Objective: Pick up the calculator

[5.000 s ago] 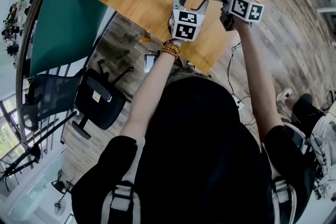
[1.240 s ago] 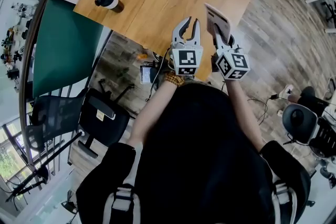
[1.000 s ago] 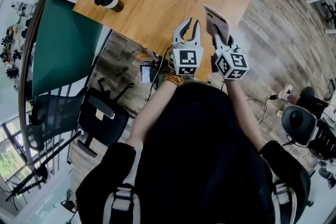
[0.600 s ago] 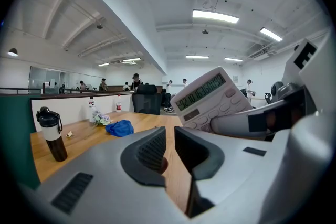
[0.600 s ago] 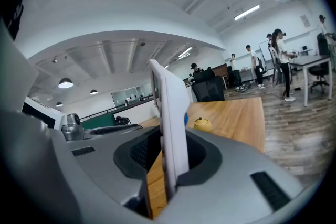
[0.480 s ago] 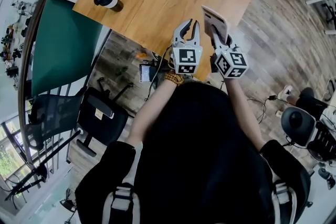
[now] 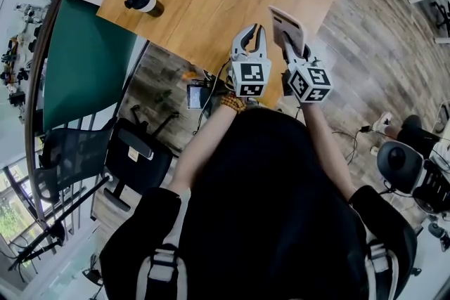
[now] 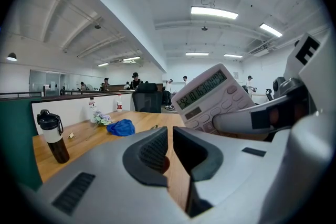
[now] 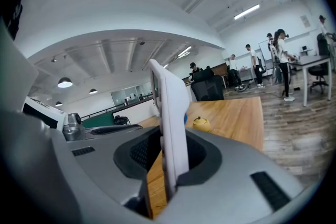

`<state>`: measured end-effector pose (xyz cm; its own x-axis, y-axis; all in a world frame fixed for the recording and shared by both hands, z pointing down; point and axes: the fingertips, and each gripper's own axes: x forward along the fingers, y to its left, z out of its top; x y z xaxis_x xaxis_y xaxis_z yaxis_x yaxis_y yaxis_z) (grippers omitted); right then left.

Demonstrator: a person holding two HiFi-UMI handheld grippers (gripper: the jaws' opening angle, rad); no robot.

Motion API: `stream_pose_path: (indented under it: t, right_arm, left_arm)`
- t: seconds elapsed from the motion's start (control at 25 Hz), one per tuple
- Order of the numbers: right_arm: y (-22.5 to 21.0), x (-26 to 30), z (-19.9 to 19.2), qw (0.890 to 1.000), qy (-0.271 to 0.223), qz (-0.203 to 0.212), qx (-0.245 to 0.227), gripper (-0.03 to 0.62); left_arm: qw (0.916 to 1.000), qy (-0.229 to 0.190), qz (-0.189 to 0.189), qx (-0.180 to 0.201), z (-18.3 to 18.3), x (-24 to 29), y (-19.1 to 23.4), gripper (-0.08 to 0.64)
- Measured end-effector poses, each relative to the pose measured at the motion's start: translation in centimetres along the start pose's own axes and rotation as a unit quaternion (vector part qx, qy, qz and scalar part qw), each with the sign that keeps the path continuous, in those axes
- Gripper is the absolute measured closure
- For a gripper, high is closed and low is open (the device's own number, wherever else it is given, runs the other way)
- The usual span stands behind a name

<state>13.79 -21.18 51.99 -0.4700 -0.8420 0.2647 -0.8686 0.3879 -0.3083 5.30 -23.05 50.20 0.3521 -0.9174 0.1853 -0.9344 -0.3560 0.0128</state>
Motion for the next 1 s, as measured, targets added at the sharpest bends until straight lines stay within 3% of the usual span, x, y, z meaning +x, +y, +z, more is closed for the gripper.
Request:
stream_pose_path:
  t: [1.0]
  right_arm:
    - [0.15,-0.58,-0.32,1.000,0.003,-0.003,-0.005,0.505]
  left_arm:
    - [0.9999,0.015,0.001,-0.008,-0.80,0.12,0.11,0.511]
